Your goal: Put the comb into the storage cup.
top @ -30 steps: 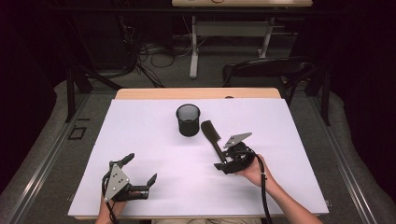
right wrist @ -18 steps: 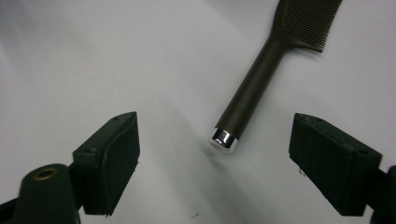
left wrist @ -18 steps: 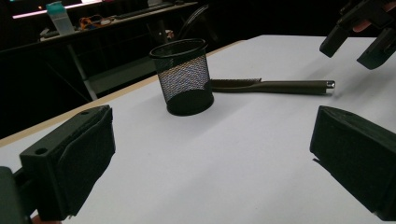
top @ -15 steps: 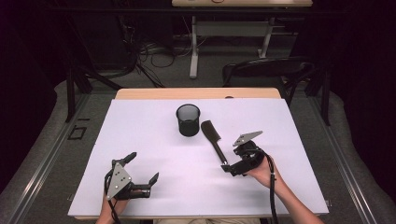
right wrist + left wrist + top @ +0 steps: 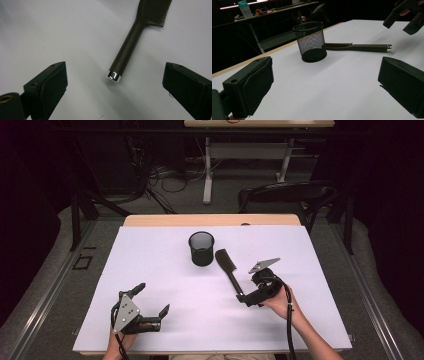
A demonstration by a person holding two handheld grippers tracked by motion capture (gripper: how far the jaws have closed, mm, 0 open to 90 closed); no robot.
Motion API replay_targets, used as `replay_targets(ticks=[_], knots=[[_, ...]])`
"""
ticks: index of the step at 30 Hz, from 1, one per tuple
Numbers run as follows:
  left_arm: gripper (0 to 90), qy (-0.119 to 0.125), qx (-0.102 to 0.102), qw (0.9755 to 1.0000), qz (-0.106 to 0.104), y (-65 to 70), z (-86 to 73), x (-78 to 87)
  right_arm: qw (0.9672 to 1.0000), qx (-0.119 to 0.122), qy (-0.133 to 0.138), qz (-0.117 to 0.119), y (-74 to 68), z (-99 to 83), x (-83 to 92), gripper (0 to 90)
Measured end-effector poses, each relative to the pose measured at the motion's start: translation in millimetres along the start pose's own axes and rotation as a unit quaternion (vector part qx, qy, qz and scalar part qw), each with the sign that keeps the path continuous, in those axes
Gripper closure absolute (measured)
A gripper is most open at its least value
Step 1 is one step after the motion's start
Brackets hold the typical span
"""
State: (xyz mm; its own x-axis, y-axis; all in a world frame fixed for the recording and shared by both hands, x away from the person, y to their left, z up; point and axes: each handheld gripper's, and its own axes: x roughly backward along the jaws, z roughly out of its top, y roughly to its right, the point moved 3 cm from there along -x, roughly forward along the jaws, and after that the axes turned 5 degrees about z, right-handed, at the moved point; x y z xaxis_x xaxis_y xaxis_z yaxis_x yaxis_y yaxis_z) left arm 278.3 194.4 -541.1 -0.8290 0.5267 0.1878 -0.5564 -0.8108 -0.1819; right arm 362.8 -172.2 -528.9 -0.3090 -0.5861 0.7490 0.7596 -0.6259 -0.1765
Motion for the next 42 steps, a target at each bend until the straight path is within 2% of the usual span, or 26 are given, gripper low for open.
replay_targets(ticks=[4, 12, 20, 33, 34, 36, 37, 42], knots=[[0.0, 0.003, -0.001, 1.0, 0.0, -0.1, 0.5, -0.2, 0.9999, 0.004, -0.011, 0.006, -0.6, 5.1, 1.7, 5.0], [0.0, 0.004, -0.006, 0.9999, -0.012, 1.3, 1.1, -1.3, 0.9996, -0.015, -0.024, -0.007, 1.6, 12.1, -2.5, 0.1], [0.1, 0.005, -0.004, 0.9998, -0.019, 1.8, 1.5, -2.7, 0.9984, -0.036, -0.041, -0.016, 6.2, 20.8, -9.3, 0.0], [0.0, 0.008, -0.003, 0.9999, -0.013, 1.7, 2.4, 0.1, 0.9967, -0.042, -0.068, -0.018, 7.3, 43.9, -19.9, 0.0], [0.0, 0.008, -0.002, 0.9999, -0.014, 1.7, 2.5, 0.0, 0.9962, -0.052, -0.068, -0.017, 6.6, 45.7, -21.1, 0.0], [0.0, 0.008, -0.003, 0.9998, -0.017, 2.0, 2.5, 0.0, 0.9958, -0.045, -0.077, -0.021, 8.2, 48.6, -23.0, 0.0], [0.0, 0.009, -0.002, 0.9998, -0.018, 2.0, 2.6, -0.1, 0.9951, -0.05, -0.081, -0.026, 7.6, 50.6, -23.6, 0.0], [0.0, 0.008, 0.002, 0.9997, -0.024, 2.2, 2.6, -1.8, 0.9945, -0.049, -0.089, -0.027, 9.0, 58.5, -28.6, 0.0]])
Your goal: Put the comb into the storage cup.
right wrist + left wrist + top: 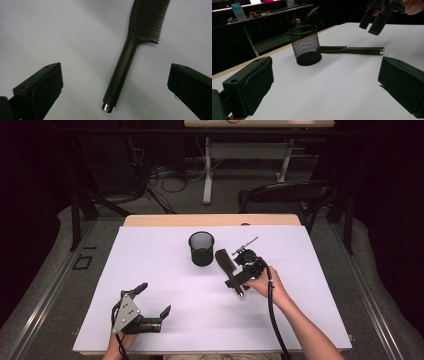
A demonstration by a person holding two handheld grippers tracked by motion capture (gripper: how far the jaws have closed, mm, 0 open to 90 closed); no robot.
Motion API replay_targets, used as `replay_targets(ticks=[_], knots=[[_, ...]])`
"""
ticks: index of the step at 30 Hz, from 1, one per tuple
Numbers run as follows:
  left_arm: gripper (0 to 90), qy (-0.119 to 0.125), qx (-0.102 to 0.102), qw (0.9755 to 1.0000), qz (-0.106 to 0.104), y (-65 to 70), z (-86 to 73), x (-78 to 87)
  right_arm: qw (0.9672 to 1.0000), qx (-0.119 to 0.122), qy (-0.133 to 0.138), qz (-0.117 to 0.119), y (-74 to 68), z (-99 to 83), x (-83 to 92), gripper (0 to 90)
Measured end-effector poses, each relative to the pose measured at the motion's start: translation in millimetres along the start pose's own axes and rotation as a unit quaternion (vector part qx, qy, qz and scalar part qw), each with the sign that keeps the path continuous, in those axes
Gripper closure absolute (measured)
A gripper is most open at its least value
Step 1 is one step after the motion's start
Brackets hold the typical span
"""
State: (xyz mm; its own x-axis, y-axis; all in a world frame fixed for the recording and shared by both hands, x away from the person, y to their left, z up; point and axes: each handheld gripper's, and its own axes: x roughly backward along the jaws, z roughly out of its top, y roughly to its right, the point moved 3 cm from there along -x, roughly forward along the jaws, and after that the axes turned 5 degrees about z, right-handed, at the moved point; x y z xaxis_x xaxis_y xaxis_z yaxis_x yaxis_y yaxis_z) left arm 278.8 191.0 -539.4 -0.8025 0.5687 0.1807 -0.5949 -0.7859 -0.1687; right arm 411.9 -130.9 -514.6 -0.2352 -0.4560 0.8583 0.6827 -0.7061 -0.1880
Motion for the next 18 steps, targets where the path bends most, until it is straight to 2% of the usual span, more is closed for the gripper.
replay_targets(ticks=[5, 6, 10, 11, 12, 13, 14, 15, 17, 18], knots=[[0.0, 0.0, -0.001, 1.0, -0.004, 2.4, 0.9, 1.3, 0.9999, -0.002, -0.01, -0.003, -0.8, 6.4, -6.7, 0.0], [0.0, 0.0, -0.002, 1.0, -0.004, 2.9, 1.0, 1.5, 0.9998, -0.002, -0.019, -0.006, -0.7, 7.9, -7.8, 0.0], [0.0, 0.0, -0.001, 1.0, -0.003, 3.2, 1.0, 1.2, 0.9994, -0.022, -0.027, 0.006, 3.7, 16.5, -12.8, 4.9], [0.0, 0.0, 0.0, 1.0, -0.003, 3.2, 0.9, 1.3, 0.9993, -0.025, -0.027, 0.005, 4.2, 18.5, -14.8, 7.4], [0.0, -0.001, 0.0, 1.0, -0.003, 3.1, 0.8, 1.4, 0.9988, -0.033, -0.037, 0.001, 3.2, 19.9, -15.7, 12.2], [0.1, 0.0, 0.0, 1.0, -0.003, 3.1, 0.9, 1.6, 0.9989, -0.025, -0.04, -0.002, 4.8, 21.4, -17.9, 15.8], [0.1, 0.0, 0.001, 1.0, -0.003, 3.2, 0.9, 1.8, 0.9984, -0.026, -0.05, -0.008, 5.6, 22.5, -19.5, 15.1], [0.1, 0.001, 0.001, 1.0, -0.003, 3.0, 0.9, 1.9, 0.9983, -0.028, -0.051, -0.012, 6.5, 23.3, -21.3, 18.5], [0.1, -0.002, 0.001, 1.0, -0.003, 2.3, 0.3, 1.5, 0.9978, -0.034, -0.054, -0.02, 9.0, 24.7, -22.0, 28.5], [0.1, -0.003, 0.002, 1.0, -0.003, 2.1, 0.1, 1.3, 0.9974, -0.046, -0.05, -0.021, 9.3, 25.4, -22.8, 33.3]])
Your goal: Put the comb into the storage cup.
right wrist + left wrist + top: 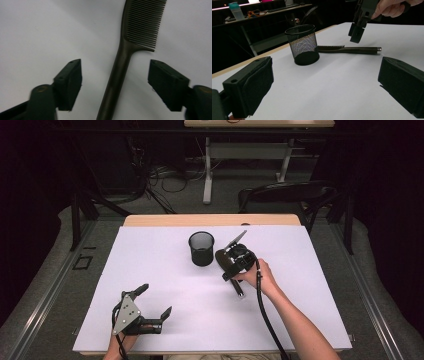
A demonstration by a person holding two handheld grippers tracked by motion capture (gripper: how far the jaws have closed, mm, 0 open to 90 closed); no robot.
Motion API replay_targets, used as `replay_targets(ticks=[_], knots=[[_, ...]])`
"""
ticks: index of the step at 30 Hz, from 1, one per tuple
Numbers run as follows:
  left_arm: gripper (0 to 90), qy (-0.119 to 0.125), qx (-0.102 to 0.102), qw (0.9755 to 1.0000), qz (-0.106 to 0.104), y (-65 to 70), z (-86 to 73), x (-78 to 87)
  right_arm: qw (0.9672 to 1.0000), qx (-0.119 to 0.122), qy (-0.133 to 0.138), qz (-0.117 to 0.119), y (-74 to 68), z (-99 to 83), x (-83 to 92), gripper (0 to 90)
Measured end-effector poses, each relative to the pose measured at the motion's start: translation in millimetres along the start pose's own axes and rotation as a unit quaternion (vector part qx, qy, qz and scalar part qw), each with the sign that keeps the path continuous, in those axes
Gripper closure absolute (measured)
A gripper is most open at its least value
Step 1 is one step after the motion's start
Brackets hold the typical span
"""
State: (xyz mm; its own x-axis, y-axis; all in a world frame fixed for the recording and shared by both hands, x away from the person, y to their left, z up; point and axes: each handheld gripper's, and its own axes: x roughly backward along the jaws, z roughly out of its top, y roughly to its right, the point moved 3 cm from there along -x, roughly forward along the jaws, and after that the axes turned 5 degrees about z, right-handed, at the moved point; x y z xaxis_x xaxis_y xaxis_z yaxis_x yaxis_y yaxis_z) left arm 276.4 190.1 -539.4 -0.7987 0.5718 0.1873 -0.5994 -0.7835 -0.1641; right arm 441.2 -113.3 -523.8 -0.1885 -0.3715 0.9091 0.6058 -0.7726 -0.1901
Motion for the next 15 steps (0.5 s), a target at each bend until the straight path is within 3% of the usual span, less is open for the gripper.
replay_targets(ticks=[7, 9, 10, 13, 15], knots=[[0.1, 0.002, 0.001, 1.0, 0.0, 0.0, 0.5, 0.6, 0.9997, -0.011, -0.019, -0.011, 5.0, 1.9, -11.8, 54.0], [0.1, 0.001, 0.001, 1.0, -0.001, -0.4, 0.2, -0.2, 0.9994, -0.019, -0.022, -0.015, 5.5, 2.8, -14.8, 56.5], [0.1, 0.001, 0.003, 1.0, -0.002, -0.4, 0.1, -0.8, 0.9998, -0.014, -0.002, -0.015, 6.3, 3.9, -18.3, 58.4], [0.1, 0.001, 0.002, 1.0, -0.004, -0.6, 0.1, -1.3, 0.9994, -0.014, -0.024, -0.023, 6.4, 5.0, -19.9, 61.1], [0.1, 0.0, 0.002, 1.0, -0.004, -0.4, 0.1, -1.2, 0.9993, -0.011, -0.02, -0.031, 7.3, 4.9, -24.4, 61.6]])
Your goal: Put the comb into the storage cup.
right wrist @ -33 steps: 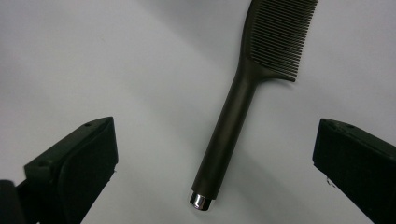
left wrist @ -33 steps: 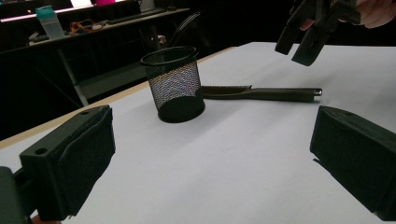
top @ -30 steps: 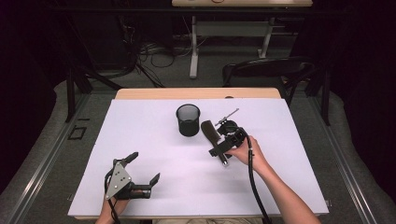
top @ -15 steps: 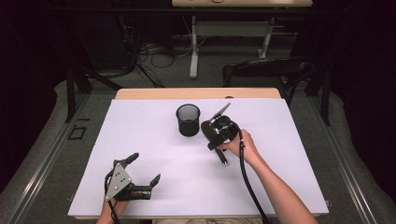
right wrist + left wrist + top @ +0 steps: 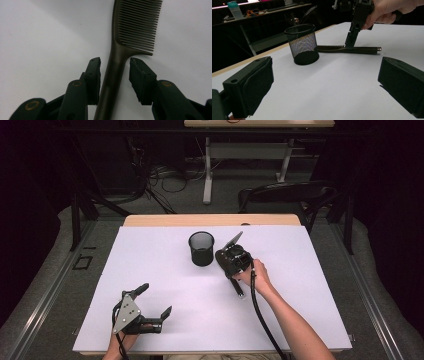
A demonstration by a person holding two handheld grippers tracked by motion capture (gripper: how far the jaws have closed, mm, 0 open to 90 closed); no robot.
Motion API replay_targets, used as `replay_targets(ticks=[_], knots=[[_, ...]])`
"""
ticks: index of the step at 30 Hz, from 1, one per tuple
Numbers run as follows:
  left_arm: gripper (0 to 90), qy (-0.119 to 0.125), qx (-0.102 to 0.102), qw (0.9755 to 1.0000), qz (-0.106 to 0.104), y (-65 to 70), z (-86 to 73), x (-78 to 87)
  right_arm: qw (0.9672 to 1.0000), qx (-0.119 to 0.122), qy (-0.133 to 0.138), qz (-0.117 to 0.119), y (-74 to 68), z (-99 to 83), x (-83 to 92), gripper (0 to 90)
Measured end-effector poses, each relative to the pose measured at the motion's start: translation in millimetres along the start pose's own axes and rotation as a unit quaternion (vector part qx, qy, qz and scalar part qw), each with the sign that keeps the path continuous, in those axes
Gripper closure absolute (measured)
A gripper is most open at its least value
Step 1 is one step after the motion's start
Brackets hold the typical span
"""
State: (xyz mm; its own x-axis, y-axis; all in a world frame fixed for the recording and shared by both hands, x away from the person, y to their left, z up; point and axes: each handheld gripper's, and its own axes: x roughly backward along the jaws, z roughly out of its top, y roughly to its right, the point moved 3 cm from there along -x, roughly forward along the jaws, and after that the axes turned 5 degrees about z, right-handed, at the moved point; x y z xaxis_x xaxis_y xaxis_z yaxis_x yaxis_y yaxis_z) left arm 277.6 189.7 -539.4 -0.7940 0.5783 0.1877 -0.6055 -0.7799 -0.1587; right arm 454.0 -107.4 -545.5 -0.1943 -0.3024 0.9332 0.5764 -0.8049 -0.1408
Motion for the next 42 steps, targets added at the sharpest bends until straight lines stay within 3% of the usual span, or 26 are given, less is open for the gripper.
replay_targets(ticks=[6, 9, 11, 12, 13, 14, 15, 17, 18, 19, 20, 21, 22, 23, 24, 25, 29, 30, 32, 36, 38, 39, 40, 41, 42], knots=[[0.1, 0.001, -0.001, 1.0, 0.001, -0.1, 0.3, 1.2, 0.9998, -0.007, -0.013, -0.013, 0.6, -1.7, -5.5, 66.1], [0.1, 0.0, 0.0, 1.0, 0.0, 0.1, 0.2, 0.0, 0.9999, -0.012, -0.004, -0.011, 0.5, -1.6, -8.8, 66.5], [0.1, 0.0, -0.002, 1.0, 0.0, 0.5, 0.3, -0.3, 0.9996, -0.018, -0.016, -0.014, 1.0, -1.8, -8.8, 66.8], [0.1, 0.0, -0.002, 1.0, 0.0, 0.5, 0.3, -0.3, 0.9995, -0.03, -0.005, -0.007, 0.8, -2.5, -11.4, 67.3], [0.1, 0.0, -0.002, 1.0, 0.0, 0.4, 0.3, -0.3, 0.9987, -0.034, -0.036, -0.009, 1.9, -3.0, -8.2, 67.8], [0.1, -0.001, -0.001, 1.0, 0.0, 0.2, 0.2, -0.2, 0.9994, -0.035, 0.0, 0.003, 3.1, -3.4, -13.5, 69.1], [0.1, 0.0, 0.0, 1.0, 0.0, 0.1, 0.2, -0.1, 0.9991, -0.043, 0.008, 0.003, 4.3, -3.9, -13.6, 70.9], [0.1, 0.001, 0.0, 1.0, 0.0, 0.0, 0.2, 0.2, 0.9985, -0.052, -0.018, 0.005, 9.3, -5.0, -8.6, 72.1], [0.1, 0.001, 0.0, 1.0, 0.0, 0.2, 0.2, 0.4, 0.9977, -0.066, -0.001, 0.017, 10.8, -5.9, -9.9, 72.4], [0.1, 0.001, 0.001, 1.0, 0.001, 0.2, 0.3, 0.6, 0.9973, -0.066, -0.027, 0.016, 13.5, -7.0, -5.5, 72.5], [0.1, 0.001, 0.0, 1.0, 0.001, 0.2, 0.2, 0.6, 0.9965, -0.077, -0.021, 0.025, 14.8, -7.8, -5.2, 72.5], [0.1, 0.001, 0.0, 1.0, 0.0, 0.1, 0.2, 0.4, 0.9947, -0.086, 0.036, 0.045, 15.8, -8.2, -11.7, 72.6], [0.1, 0.001, 0.001, 1.0, 0.0, 0.0, 0.1, 0.5, 0.9946, -0.091, 0.022, 0.045, 16.8, -9.2, -8.6, 72.6], [0.1, 0.001, 0.001, 1.0, 0.0, 0.0, 0.1, 0.4, 0.9935, -0.092, 0.04, 0.054, 18.3, -9.9, -9.7, 72.7], [0.1, 0.001, 0.001, 1.0, 0.0, -0.1, 0.1, 0.4, 0.9935, -0.094, 0.029, 0.057, 19.4, -10.8, -6.7, 72.7], [0.1, 0.001, 0.001, 1.0, 0.0, -0.1, 0.1, 0.2, 0.992, -0.097, 0.047, 0.065, 20.1, -11.4, -7.1, 72.7], [0.1, 0.0, 0.0, 1.0, 0.0, 0.1, 0.1, -0.1, 0.9931, -0.095, 0.034, 0.06, 24.3, -14.5, 3.5, 72.7], [0.1, 0.0, -0.001, 1.0, 0.0, 0.1, 0.1, 0.0, 0.9914, -0.091, 0.067, 0.065, 24.9, -14.7, 1.8, 72.7], [0.1, 0.0, 0.0, 1.0, 0.001, -0.2, 0.0, 0.2, 0.9931, -0.083, 0.058, 0.06, 25.6, -16.7, 7.5, 72.7], [0.1, -0.002, -0.002, 1.0, 0.003, -0.8, -0.5, -0.3, 0.994, -0.07, 0.064, 0.054, 27.9, -19.5, 14.4, 72.7], [0.1, -0.003, -0.003, 1.0, 0.002, -0.9, -0.6, -0.5, 0.9922, -0.064, 0.09, 0.057, 28.5, -20.2, 15.6, 72.7], [0.1, -0.004, -0.002, 1.0, 0.002, -0.8, -0.8, -0.6, 0.9946, -0.063, 0.064, 0.052, 28.7, -21.4, 21.1, 72.7], [0.1, -0.004, -0.003, 1.0, 0.003, -0.8, -0.9, -0.6, 0.9907, -0.062, 0.106, 0.06, 28.4, -21.0, 18.0, 72.7], [0.1, -0.005, -0.002, 1.0, 0.003, -0.8, -1.1, -0.6, 0.996, -0.053, 0.053, 0.049, 29.7, -22.9, 26.7, 72.7], [0.1, -0.004, -0.002, 1.0, 0.004, -1.1, -1.1, -0.4, 0.9924, -0.057, 0.094, 0.054, 28.5, -22.5, 23.6, 72.7]])
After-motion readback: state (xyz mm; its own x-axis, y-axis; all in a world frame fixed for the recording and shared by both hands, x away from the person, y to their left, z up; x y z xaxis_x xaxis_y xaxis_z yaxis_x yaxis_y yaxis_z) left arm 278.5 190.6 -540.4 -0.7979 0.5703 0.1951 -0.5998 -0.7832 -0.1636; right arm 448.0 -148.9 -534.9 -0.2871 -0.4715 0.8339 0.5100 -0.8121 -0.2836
